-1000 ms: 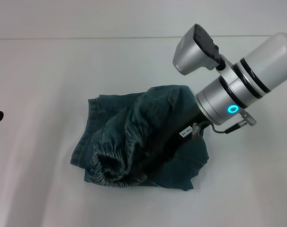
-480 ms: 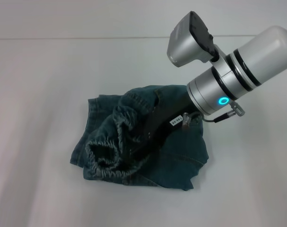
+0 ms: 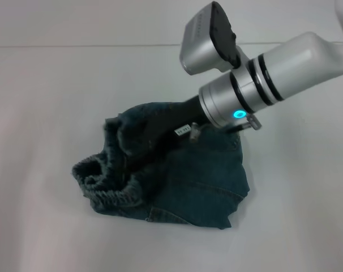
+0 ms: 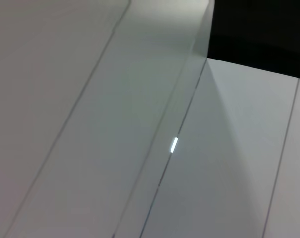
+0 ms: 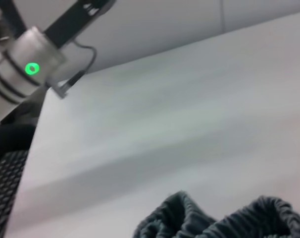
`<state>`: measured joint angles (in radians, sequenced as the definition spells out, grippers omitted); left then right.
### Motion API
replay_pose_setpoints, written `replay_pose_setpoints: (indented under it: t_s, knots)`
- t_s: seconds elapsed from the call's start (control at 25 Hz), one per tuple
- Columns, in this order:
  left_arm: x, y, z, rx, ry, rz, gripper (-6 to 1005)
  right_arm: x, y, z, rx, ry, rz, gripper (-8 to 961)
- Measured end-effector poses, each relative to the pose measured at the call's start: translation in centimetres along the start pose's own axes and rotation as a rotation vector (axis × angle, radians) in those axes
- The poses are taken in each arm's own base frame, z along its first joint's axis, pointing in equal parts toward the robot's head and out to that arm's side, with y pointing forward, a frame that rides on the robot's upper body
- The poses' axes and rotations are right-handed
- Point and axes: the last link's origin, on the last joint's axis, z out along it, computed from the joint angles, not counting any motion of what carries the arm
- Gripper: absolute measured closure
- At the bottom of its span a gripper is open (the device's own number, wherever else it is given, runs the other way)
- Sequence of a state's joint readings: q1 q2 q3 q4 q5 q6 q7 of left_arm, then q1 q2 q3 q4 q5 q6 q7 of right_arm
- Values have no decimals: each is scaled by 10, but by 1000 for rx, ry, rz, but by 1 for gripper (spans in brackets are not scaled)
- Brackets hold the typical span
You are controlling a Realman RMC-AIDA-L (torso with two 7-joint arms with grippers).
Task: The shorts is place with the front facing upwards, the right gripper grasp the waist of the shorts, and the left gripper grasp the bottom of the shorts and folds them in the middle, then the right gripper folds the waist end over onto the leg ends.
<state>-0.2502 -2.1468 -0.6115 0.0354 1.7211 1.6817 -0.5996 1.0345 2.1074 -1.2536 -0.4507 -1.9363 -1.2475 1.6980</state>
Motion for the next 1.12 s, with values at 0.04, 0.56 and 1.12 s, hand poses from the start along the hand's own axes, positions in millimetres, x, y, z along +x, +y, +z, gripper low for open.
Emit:
replay_pose_setpoints:
  t_s: [0.04,0.56,1.12]
  knots:
    - [1,-1,0,1,1,0,991,-3,-2,1,17,-20,-8,65]
    - [-2,-2,4,-5,-24,-1,976,4,-45,-21,394,-452,45,65]
    - [-14,27,7,-358,-201,69,922,99,-11,-102,409,-751,159,65]
